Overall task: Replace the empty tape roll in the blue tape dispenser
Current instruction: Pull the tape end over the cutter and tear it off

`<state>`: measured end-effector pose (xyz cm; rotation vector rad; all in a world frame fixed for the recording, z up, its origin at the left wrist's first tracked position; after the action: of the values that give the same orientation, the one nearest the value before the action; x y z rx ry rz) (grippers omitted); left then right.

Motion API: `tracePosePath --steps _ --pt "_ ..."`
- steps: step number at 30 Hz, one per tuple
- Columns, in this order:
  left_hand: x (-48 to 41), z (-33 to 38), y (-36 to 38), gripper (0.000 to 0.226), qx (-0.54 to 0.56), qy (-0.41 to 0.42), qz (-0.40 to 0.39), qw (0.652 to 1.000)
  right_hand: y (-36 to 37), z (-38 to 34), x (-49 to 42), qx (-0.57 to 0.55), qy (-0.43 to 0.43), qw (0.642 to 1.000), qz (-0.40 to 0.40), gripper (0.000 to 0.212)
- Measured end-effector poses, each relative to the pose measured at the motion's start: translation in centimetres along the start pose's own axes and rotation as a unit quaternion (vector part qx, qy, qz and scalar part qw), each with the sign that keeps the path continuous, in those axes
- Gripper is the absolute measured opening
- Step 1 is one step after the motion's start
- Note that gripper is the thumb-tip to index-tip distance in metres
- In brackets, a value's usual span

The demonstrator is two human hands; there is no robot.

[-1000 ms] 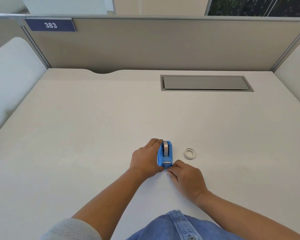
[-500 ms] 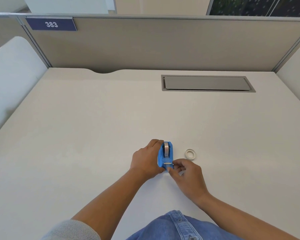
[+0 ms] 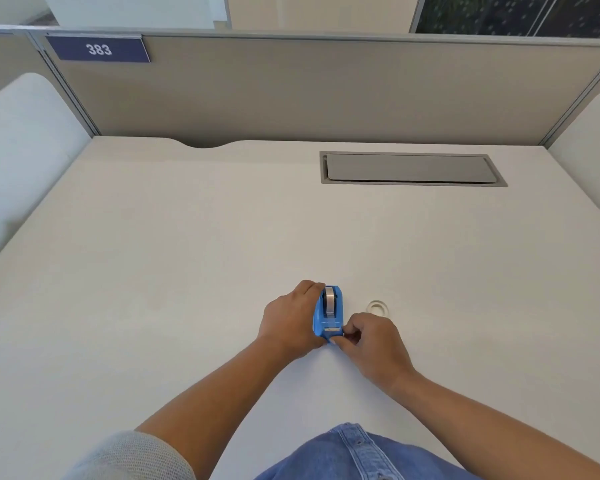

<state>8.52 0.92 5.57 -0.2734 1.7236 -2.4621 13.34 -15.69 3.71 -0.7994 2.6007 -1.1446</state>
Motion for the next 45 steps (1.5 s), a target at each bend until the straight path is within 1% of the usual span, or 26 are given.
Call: tracePosePath --steps 2,5,11,14,16,20,21,22,23,25,27,29,32,36,41,45 --pt "-0.1 0.1 0.0 0.089 -0.003 0.001 0.0 1.0 -0.1 -0.3 -0.3 0.028 -0.005 0.999 -0.018 0.037" --pt "-0.1 0.1 0.0 0.087 -0.013 0.004 0.003 1.0 -0.2 -0.6 -0.5 0.052 -0.001 0.998 -0.032 0.045" --pt "0.0 0.3 -0.1 0.084 -0.007 0.004 0.0 1.0 0.3 -1.0 -0.2 0.054 0.008 0.998 -0.027 0.05" --pt "0.0 0.3 -0.1 0.087 0.001 0.004 -0.006 1.0 0.3 -0.8 -0.3 0.046 0.012 0.998 -0.036 0.046" --pt "0.2 0.3 0.2 0.093 0.006 0.007 -0.011 1.0 -0.1 -0.3 -0.4 0.028 0.017 0.998 -0.055 0.04" --pt "1.2 -0.6 1.2 0.129 0.046 -0.001 -0.044 0.998 -0.9 0.7 0.2 0.019 0.007 0.996 -0.086 0.031" --pt "1.6 -0.9 1.4 0.133 0.054 -0.007 -0.042 0.998 -1.0 1.0 0.4 0.025 0.002 0.996 -0.082 0.031" --pt "2.1 -1.2 1.5 0.131 0.056 -0.012 -0.031 0.998 -1.1 1.4 0.7 0.034 -0.006 0.997 -0.072 0.03" --pt "2.7 -1.4 1.7 0.125 0.055 -0.016 -0.013 0.998 -1.2 1.7 0.9 0.046 -0.019 0.997 -0.057 0.029" --pt "3.8 -1.7 2.4 0.104 0.054 -0.021 0.032 0.998 -1.2 2.2 1.4 0.081 -0.055 0.995 -0.03 0.024" --pt "4.7 -2.1 3.1 0.086 0.045 -0.037 0.067 0.996 -1.2 2.5 1.6 0.132 -0.101 0.986 -0.021 0.021" --pt "5.2 -2.4 3.9 0.076 0.035 -0.05 0.084 0.995 -1.0 2.6 1.7 0.173 -0.135 0.975 -0.022 0.021" --pt "5.6 -2.7 4.9 0.059 0.002 -0.04 0.086 0.995 -0.9 2.7 1.7 0.191 -0.152 0.97 -0.011 0.023" --pt "5.6 -2.7 5.2 0.061 -0.024 -0.048 0.075 0.996 -0.5 3.3 2.3 0.189 -0.152 0.97 0.008 0.025" --pt "5.5 -2.7 5.1 0.063 -0.039 -0.052 0.07 0.995 -0.1 3.6 2.3 0.189 -0.133 0.973 0.017 0.028" --pt "5.6 -2.7 5.1 0.063 -0.043 -0.05 0.07 0.995 -0.1 3.7 2.2 0.192 -0.115 0.974 0.016 0.038"
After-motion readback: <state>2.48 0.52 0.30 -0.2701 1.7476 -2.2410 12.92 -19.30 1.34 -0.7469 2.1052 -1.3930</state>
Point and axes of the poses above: each hand's wrist, its own x-axis away from the middle knuckle, its own y-axis out of the palm, z = x × y, the point moved 2 cm from there along -x, towards the middle knuckle, and after that the axes turned 3 degrees about -x, right-handed, at the moved point
